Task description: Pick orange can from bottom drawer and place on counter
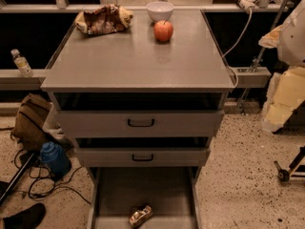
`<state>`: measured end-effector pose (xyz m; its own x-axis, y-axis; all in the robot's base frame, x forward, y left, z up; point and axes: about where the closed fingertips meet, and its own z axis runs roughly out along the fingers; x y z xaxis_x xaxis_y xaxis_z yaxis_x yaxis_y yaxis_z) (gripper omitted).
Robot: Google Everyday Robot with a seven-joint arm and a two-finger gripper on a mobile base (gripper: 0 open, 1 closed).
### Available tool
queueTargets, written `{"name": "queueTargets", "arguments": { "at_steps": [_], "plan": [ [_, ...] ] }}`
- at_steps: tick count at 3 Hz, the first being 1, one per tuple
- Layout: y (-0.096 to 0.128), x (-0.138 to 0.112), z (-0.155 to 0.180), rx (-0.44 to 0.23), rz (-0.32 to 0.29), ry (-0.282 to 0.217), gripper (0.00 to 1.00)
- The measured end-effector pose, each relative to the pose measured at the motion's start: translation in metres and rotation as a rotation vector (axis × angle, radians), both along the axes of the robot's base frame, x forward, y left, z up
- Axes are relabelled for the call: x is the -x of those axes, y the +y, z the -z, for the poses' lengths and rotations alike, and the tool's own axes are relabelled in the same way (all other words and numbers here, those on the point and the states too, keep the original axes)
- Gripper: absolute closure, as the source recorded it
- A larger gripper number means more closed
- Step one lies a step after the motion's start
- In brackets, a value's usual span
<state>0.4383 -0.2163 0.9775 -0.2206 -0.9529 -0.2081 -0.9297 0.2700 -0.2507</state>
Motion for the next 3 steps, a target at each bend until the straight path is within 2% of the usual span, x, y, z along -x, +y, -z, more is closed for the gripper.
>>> {"name": "queueTargets", "arguments": {
  "at_steps": [1,2,3],
  "plan": [
    [0.0,-0.001,0.003,-0.01,0.007,-0.012,0.0],
    [0.0,-0.008,0.031,-0.002,0.038,-0.011,0.0],
    [0.017,-0.019,0.151,-0.036,0.036,0.036,0.0]
  ]
}}
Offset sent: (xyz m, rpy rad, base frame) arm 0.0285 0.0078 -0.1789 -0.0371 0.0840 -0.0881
